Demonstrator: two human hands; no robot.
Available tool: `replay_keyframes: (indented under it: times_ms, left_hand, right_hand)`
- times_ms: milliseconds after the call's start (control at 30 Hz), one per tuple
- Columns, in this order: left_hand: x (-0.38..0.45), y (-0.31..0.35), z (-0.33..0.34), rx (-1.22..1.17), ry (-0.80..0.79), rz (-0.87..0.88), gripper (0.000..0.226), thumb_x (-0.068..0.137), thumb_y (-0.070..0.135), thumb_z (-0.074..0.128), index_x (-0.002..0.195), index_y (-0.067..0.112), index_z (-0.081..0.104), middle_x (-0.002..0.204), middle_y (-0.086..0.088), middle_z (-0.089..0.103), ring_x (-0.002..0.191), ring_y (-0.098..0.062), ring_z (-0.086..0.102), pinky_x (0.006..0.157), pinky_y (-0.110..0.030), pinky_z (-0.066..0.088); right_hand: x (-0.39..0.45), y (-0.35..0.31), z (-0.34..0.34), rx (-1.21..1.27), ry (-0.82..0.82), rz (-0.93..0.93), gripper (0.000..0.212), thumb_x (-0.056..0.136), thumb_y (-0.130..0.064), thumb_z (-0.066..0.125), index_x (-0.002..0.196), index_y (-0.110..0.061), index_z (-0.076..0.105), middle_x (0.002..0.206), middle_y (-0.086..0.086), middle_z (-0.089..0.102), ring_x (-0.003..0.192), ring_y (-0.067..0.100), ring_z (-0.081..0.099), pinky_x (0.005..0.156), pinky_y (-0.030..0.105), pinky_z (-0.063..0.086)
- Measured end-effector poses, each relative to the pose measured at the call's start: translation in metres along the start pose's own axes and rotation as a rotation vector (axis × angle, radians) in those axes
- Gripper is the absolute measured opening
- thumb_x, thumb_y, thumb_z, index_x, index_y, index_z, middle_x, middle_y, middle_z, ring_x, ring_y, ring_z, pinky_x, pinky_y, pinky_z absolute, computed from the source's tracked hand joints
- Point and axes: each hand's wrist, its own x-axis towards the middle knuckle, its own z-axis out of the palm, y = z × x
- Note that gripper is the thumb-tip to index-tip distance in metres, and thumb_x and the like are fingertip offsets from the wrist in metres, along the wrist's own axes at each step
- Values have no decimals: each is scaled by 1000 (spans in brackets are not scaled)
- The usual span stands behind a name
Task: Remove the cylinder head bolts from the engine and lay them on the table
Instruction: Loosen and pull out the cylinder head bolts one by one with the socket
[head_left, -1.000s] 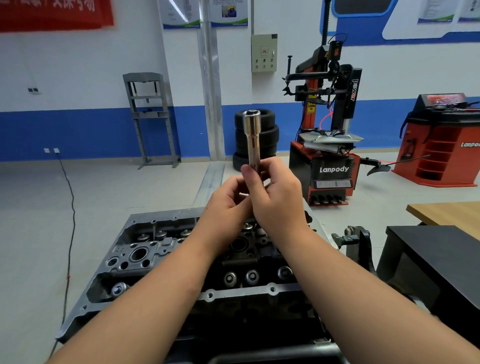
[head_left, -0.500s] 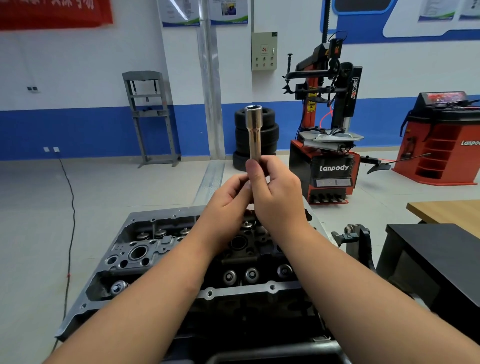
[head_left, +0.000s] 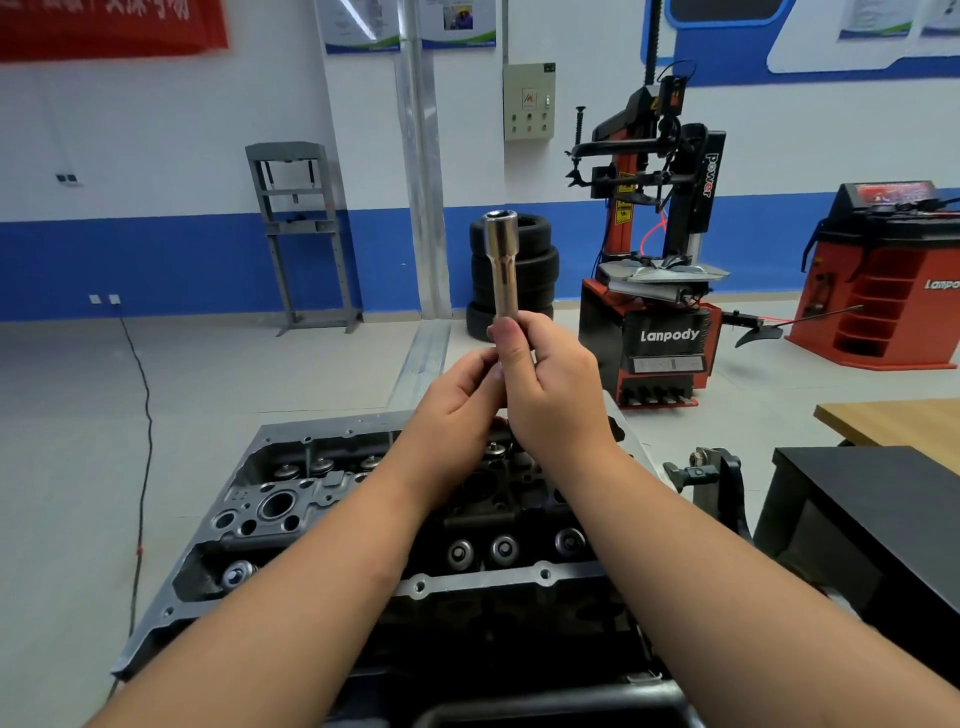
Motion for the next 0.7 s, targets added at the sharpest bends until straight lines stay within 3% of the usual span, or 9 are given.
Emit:
replay_keyframes:
  times_ms: [133, 233, 300, 400, 467, 567, 633, 700]
  left_hand:
    - [0, 0, -2, 83, 35, 46, 15, 107, 31, 58, 118, 29, 68, 109, 3, 78, 102, -16, 74, 84, -33, 63]
    - [1, -1, -2, 86, 43, 44, 13, 103, 28, 64, 114, 36, 67, 111, 1, 77, 105, -21, 73, 90, -43, 62]
    - [1, -1, -2, 67, 36, 42, 13, 104, 31, 61, 114, 35, 67, 110, 5, 78, 103, -16, 74, 84, -36, 63]
    - [0, 1, 0, -12, 0, 6, 23, 109, 35, 49, 121, 29, 67, 109, 9, 78, 102, -7, 74, 77, -20, 58]
    - [-1, 1, 0, 15, 1, 21, 23, 110, 33, 49, 123, 27, 67, 109, 8, 78, 103, -7, 73, 79, -22, 58]
    - [1, -2, -2, 86, 32, 66, 15, 105, 31, 60, 118, 33, 69, 108, 4, 78, 103, -16, 74, 85, -36, 63]
    - [2, -4, -4, 90, 47, 76, 16, 103, 28, 65, 117, 35, 69, 107, 4, 78, 101, -19, 74, 85, -39, 64]
    - [2, -5, -4, 85, 53, 73, 14, 103, 29, 64, 116, 32, 69, 105, 6, 78, 96, -12, 74, 79, -31, 63]
  right_hand:
    - [0, -1, -1, 28, 13, 12, 16, 97, -38, 54, 101, -23, 60, 85, -15, 61, 81, 4, 59, 70, 12, 42]
    - [-1, 0, -2, 12, 51, 2, 17, 92, -39, 63, 96, -24, 57, 83, -11, 61, 74, 6, 59, 64, 16, 46]
    - [-1, -2, -2, 9, 31, 1, 20, 95, -37, 58, 94, -17, 62, 83, -4, 64, 79, 13, 61, 69, 31, 51]
    - [1, -1, 0, 22, -28, 42, 25, 99, -39, 46, 95, -21, 63, 86, -5, 66, 87, 16, 62, 76, 36, 51]
    - [1, -1, 0, 56, -43, 65, 23, 99, -40, 43, 94, -26, 61, 87, -7, 66, 86, 12, 62, 75, 31, 52]
    - [0, -1, 0, 74, -34, 51, 14, 95, -44, 54, 97, -31, 58, 85, -11, 65, 82, 4, 61, 68, 11, 44]
    - [0, -1, -2, 52, 2, 48, 15, 90, -45, 65, 93, -36, 53, 82, -13, 63, 78, 4, 60, 65, 10, 43]
    - [0, 0, -3, 45, 30, 45, 15, 90, -42, 65, 85, -39, 51, 76, -12, 61, 68, 5, 57, 60, 11, 41]
